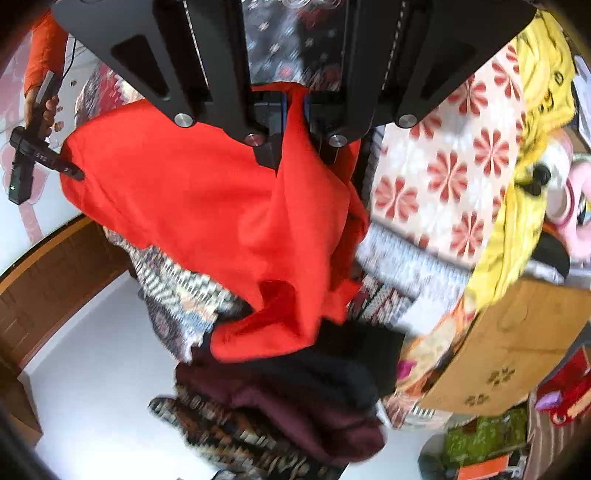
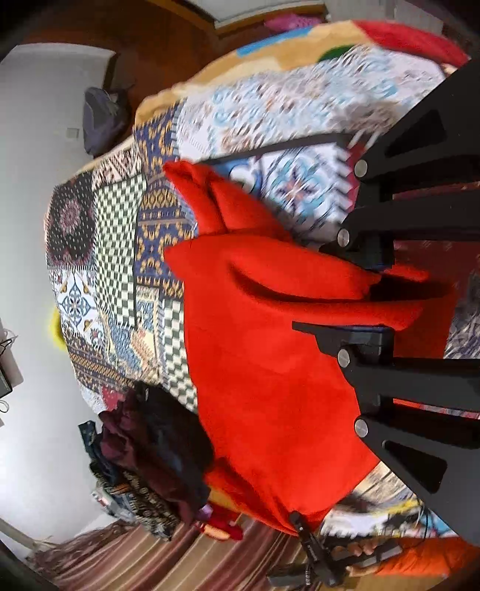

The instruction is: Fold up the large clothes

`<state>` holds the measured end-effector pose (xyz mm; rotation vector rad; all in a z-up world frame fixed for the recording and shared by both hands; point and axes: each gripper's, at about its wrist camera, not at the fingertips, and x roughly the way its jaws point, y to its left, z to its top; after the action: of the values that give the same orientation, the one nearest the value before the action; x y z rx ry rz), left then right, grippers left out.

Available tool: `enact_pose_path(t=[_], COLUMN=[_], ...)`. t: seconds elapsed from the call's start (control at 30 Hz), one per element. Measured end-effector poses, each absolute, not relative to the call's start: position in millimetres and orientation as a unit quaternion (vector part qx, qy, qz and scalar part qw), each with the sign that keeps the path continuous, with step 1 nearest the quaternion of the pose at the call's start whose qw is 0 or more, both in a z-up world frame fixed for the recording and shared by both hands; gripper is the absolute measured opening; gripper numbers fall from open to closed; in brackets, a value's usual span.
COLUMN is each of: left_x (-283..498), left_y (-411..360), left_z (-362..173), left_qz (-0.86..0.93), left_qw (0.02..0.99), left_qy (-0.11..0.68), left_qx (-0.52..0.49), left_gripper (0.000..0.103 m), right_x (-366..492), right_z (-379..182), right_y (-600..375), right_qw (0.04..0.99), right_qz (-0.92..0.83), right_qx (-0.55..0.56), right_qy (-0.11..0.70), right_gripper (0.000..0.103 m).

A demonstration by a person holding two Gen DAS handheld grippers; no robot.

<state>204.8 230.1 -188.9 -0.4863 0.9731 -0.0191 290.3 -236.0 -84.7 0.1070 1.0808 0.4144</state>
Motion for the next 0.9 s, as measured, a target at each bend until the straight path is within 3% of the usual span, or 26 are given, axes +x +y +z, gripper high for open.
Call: enact_pose_path(t=[0.13,0.23,0.4,0.53,0.6,0.67,0.9], left_x=[197.7,192.8,195.7,215.7,231.1,248.7,301.9], left_y=[225.8,228.3,247.5,252.8,247.2,237.3,206.1], left_z=[-219.1,-227.7,-211.0,-196.3,-191.5,-191.9,-222.0], left_qz=[0.032,0.052,0.076,0.073,0.066,0.058,0.045], left_qw=[0.842,0.839,0.849,0.859,0.863,0.864,0.845], left_qy=[0.506,0.515,0.494,0.483,0.483,0.486,0.531], left_qx=[-0.184,-0.167,-0.171,-0.151,-0.134,-0.116,-0.049], left_gripper=[0.014,0.027,0.035,0.044,0.054,0.057,0.059], right_x=[283.4,278.2,274.7,279.8,284.8,290.0,310.5], right_z=[-76.9,-68.7,-48.5,-33.4,-28.4,-28.9,-68.7], right_y=[-245.9,-251.3,-247.4,-231.0,-216.3,-202.7,-172.0], right_qw=[0.853,0.862,0.875,0.883,0.887,0.887,0.863], right_qz=[0.16,0.141,0.128,0.14,0.154,0.164,0.168], right_qx=[0.037,0.025,0.001,-0.01,-0.02,-0.031,-0.065], right_qy=[0.496,0.487,0.467,0.447,0.436,0.43,0.473], right_gripper=[0.034,0.042,0.044,0.058,0.065,0.069,0.07])
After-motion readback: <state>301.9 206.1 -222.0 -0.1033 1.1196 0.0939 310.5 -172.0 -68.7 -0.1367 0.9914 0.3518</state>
